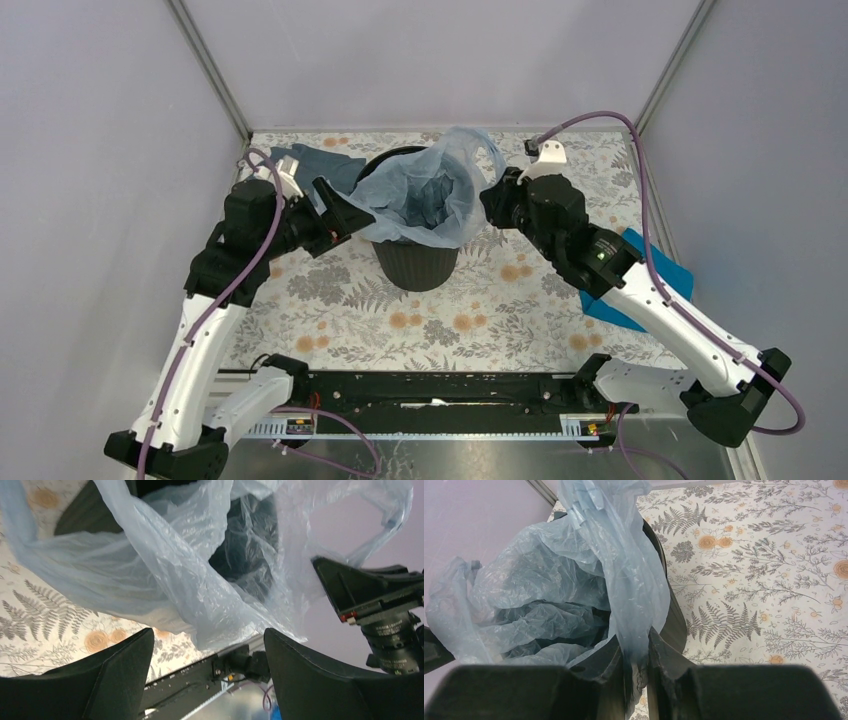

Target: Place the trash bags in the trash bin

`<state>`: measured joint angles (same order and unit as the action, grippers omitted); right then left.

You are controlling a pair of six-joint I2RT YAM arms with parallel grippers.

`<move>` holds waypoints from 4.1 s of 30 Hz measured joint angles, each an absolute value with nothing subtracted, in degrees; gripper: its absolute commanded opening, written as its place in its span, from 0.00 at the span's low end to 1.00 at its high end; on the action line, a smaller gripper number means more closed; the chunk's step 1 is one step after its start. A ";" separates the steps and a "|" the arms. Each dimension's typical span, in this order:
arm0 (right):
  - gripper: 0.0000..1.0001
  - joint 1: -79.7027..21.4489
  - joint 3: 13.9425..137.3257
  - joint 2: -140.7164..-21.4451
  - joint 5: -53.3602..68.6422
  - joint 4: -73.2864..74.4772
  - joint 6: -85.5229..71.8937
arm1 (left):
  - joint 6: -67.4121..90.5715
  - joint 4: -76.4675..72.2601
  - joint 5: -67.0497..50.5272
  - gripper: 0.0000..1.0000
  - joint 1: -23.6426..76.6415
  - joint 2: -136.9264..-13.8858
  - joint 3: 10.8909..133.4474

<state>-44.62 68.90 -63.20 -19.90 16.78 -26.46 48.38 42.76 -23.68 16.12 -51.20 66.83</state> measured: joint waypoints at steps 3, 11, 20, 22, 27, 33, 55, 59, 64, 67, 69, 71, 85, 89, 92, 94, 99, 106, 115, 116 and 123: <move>0.20 -44.62 68.38 -62.65 -19.81 16.80 -26.68 | 48.25 41.89 -21.19 0.68 16.12 -50.74 66.89; 0.34 -44.62 64.31 -60.45 -18.48 15.20 -27.42 | 47.90 36.36 -19.92 0.17 16.12 -47.59 63.13; 0.11 -44.62 53.63 -55.33 -17.56 12.64 -28.69 | 49.08 32.42 -22.22 0.00 16.19 -32.77 45.63; 0.08 -44.62 52.93 -55.46 -18.02 12.36 -28.36 | 49.10 32.36 -22.11 0.00 16.19 -32.71 44.03; 0.15 -44.60 52.53 -57.21 -19.79 9.02 -27.09 | 48.60 31.62 -20.23 0.00 16.19 -34.72 42.61; 0.18 -43.22 51.22 -61.78 -18.35 3.01 -25.26 | 47.42 31.09 -13.43 0.00 16.19 -36.80 42.59; 0.77 -31.05 56.42 -58.19 7.22 16.75 -18.28 | 36.58 37.80 -6.11 0.72 16.34 -37.58 43.35; 0.93 -31.05 62.15 -54.37 6.96 27.24 -14.44 | 35.03 45.63 -3.75 0.75 16.34 -32.27 49.15; 0.97 -31.05 72.82 -53.47 5.61 35.24 -9.58 | 35.07 48.90 0.75 0.92 16.34 -26.52 57.87; 0.97 -31.05 79.83 -56.60 5.80 35.75 -6.96 | 34.70 46.94 2.31 0.95 16.34 -27.35 61.32; 0.97 -31.05 85.45 -60.73 6.20 35.07 -5.10 | 34.28 46.09 3.88 0.98 16.34 -31.33 63.18; 0.97 -31.05 91.29 -66.70 6.68 34.22 -3.05 | 33.36 44.62 6.24 0.99 16.34 -37.58 64.77; 0.60 -31.00 102.24 -90.72 14.37 33.12 3.31 | 33.01 29.19 -16.47 0.85 -6.63 -57.56 57.89; 0.29 -30.74 99.96 -90.17 13.58 28.62 1.21 | 35.35 23.70 -22.61 0.58 -7.05 -59.48 54.08; 0.21 -29.85 98.43 -90.17 12.84 26.06 -2.24 | 36.58 21.37 -24.18 0.40 -7.20 -61.67 53.47; 0.20 -28.77 97.43 -90.17 12.62 24.71 -4.12 | 37.17 19.35 -24.27 0.30 -7.35 -62.72 53.36; 0.20 -24.12 93.78 -90.67 13.65 19.62 -9.02 | 40.10 11.92 -24.51 0.08 -7.51 -65.10 51.83; 0.24 -20.91 93.38 -96.55 18.15 13.98 -13.26 | 46.09 1.74 -24.27 0.00 -7.62 -70.54 46.09; 0.25 -20.53 96.18 -105.65 23.11 12.51 -16.21 | 51.55 -5.63 -24.23 0.00 -8.05 -76.84 42.06; 0.25 -20.53 96.33 -106.10 23.46 12.45 -16.43 | 51.83 -6.28 -24.23 0.00 -8.05 -76.86 40.73; 0.32 -19.81 90.83 -105.69 24.93 8.32 -18.92 | 53.10 -9.10 -25.61 0.00 -8.05 -76.86 31.59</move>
<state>-19.81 90.83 -105.69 24.93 8.32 -18.92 53.10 -9.10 -25.61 -8.05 -76.86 31.59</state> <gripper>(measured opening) 0.275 0.005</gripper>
